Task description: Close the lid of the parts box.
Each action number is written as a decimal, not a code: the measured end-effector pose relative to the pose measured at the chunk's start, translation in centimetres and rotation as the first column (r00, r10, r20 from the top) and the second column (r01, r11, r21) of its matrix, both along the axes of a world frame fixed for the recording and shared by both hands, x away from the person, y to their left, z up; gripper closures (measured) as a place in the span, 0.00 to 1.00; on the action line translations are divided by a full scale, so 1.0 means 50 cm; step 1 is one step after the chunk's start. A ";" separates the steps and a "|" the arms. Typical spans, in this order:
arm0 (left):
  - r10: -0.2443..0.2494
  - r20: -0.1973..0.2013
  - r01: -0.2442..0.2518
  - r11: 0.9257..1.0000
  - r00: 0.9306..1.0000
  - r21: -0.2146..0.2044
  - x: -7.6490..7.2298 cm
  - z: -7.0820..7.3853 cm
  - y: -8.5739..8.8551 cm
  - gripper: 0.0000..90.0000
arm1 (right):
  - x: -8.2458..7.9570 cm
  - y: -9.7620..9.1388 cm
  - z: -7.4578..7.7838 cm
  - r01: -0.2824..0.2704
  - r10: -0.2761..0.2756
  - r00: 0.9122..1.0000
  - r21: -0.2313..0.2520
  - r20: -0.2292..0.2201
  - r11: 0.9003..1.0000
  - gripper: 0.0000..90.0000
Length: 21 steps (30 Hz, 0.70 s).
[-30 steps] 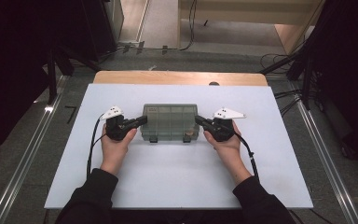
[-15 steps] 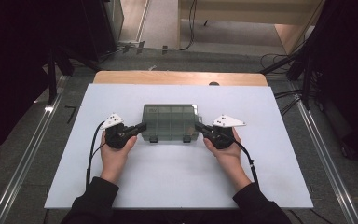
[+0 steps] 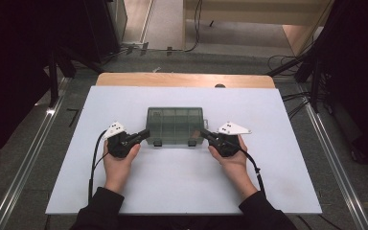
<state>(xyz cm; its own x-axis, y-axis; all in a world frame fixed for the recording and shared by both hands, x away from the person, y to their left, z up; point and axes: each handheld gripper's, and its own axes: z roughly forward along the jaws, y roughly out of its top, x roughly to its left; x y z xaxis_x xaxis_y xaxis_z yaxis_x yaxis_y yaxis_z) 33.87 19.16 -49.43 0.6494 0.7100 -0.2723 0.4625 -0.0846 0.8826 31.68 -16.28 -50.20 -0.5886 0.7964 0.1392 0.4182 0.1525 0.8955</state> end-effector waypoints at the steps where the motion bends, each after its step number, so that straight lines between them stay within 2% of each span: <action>1: -0.001 0.001 0.001 1.000 1.000 -0.002 -0.001 -0.001 -0.001 1.00 | -0.001 0.001 -0.001 0.001 -0.001 1.000 0.002 0.002 1.000 0.98; 5: -0.004 0.008 0.004 1.000 1.000 0.014 -0.004 0.000 -0.006 1.00 | -0.003 0.003 -0.002 -0.001 0.001 1.000 0.004 0.004 1.000 0.98; 11: 0.010 -0.013 -0.010 1.000 1.000 0.008 -0.004 0.001 -0.009 1.00 | 0.001 0.003 -0.004 0.003 -0.003 1.000 0.013 0.002 1.000 0.98; 13: 0.015 -0.005 -0.015 1.000 1.000 0.025 -0.007 0.002 -0.012 1.00 | 0.001 0.004 -0.005 0.003 -0.003 1.000 0.009 0.006 1.000 0.98; 15: 0.019 -0.005 -0.019 1.000 1.000 0.024 -0.007 0.002 -0.014 1.00 | 0.001 0.005 -0.005 0.006 -0.006 1.000 0.011 0.005 1.000 0.98; 16: 0.021 -0.029 -0.019 0.998 0.999 0.053 -0.005 0.001 -0.015 1.00 | 0.000 0.006 -0.005 0.010 -0.010 1.000 0.012 0.007 1.000 0.98; 17: 0.000 -0.034 0.001 1.000 0.999 0.030 -0.004 -0.005 -0.016 1.00 | 0.001 0.009 -0.007 0.011 -0.012 1.000 -0.009 -0.013 1.000 0.98; 18: 0.003 -0.027 -0.003 1.000 1.000 0.025 -0.005 -0.007 -0.017 1.00 | 0.000 0.011 -0.011 0.006 -0.006 1.000 -0.008 -0.009 1.000 0.98; 21: 0.004 -0.030 -0.003 0.999 1.000 0.034 -0.005 -0.004 -0.019 1.00 | -0.002 0.014 -0.012 0.003 -0.003 1.000 -0.005 -0.002 1.000 0.98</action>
